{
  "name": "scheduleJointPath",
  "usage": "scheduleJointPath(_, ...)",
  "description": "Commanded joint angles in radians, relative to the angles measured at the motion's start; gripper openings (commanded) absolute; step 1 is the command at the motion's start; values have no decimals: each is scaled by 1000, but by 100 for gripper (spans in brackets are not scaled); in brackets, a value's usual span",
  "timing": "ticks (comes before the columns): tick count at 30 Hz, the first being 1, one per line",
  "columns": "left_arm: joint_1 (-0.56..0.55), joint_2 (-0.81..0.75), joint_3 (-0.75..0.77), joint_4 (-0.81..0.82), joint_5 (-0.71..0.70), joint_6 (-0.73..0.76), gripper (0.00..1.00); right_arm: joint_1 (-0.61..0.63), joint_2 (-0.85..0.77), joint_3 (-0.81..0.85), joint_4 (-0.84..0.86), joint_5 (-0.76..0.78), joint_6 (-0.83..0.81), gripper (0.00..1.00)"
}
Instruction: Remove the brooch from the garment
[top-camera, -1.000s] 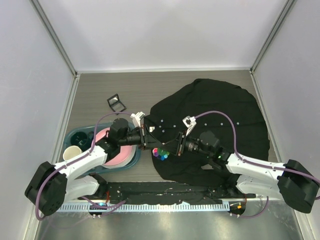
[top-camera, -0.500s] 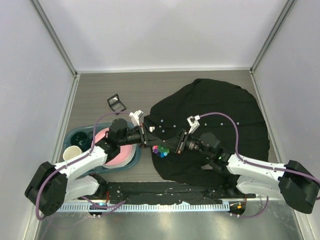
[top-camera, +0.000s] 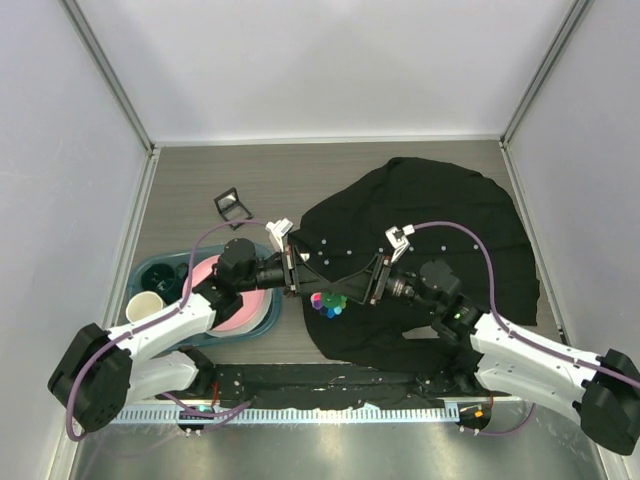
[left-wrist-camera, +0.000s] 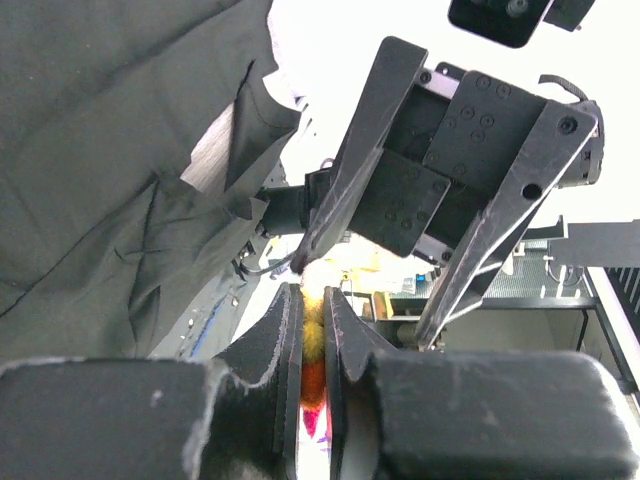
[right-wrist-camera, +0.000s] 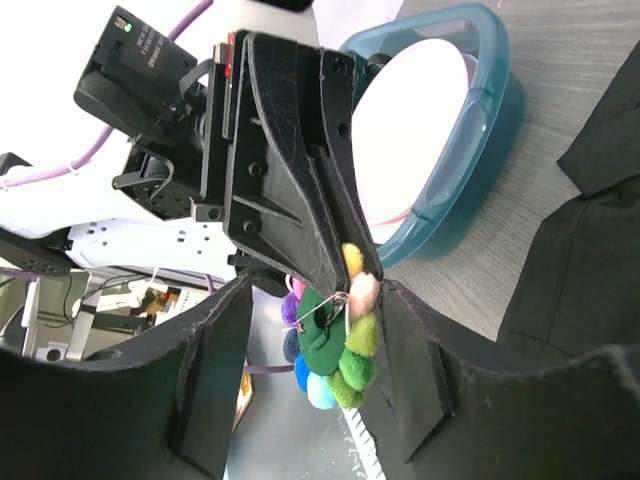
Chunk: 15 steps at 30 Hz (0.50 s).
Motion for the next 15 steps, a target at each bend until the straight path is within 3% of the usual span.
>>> scheduleJointPath(1,-8,-16,38,59,47,6,0,-70,-63,37,-9,-91,7,61)
scheduleJointPath(9,-8,-28,48,75,49,4,0,-125,-61,-36,141,-253,52,38)
scheduleJointPath(15,-8,-28,57,81,43,-11,0,-125,-14,-35,128,-291,12,45)
